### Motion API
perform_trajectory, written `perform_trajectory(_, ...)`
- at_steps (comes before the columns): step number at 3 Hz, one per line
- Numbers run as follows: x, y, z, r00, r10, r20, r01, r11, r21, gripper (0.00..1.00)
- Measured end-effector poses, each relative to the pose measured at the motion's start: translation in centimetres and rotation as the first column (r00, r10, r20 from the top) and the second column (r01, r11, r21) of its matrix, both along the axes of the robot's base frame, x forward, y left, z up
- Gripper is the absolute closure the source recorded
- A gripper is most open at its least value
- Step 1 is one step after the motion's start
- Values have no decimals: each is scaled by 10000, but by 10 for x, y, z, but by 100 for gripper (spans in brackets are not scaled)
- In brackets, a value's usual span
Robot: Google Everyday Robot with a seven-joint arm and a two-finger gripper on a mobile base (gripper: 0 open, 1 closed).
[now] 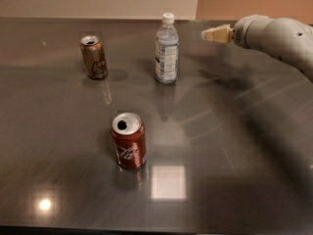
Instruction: Move blue plastic bottle near coke can
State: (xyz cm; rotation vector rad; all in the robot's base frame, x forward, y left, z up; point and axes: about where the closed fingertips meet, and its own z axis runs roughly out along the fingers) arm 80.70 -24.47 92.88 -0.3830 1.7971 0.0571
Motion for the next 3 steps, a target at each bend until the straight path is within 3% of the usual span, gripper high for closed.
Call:
perform_trajectory(2,22,4,-15,9944,-326,1007,350,9992,-218,0)
perform_trajectory(3,41,5,-17,9909,-547,1232,574,9982,-182,0)
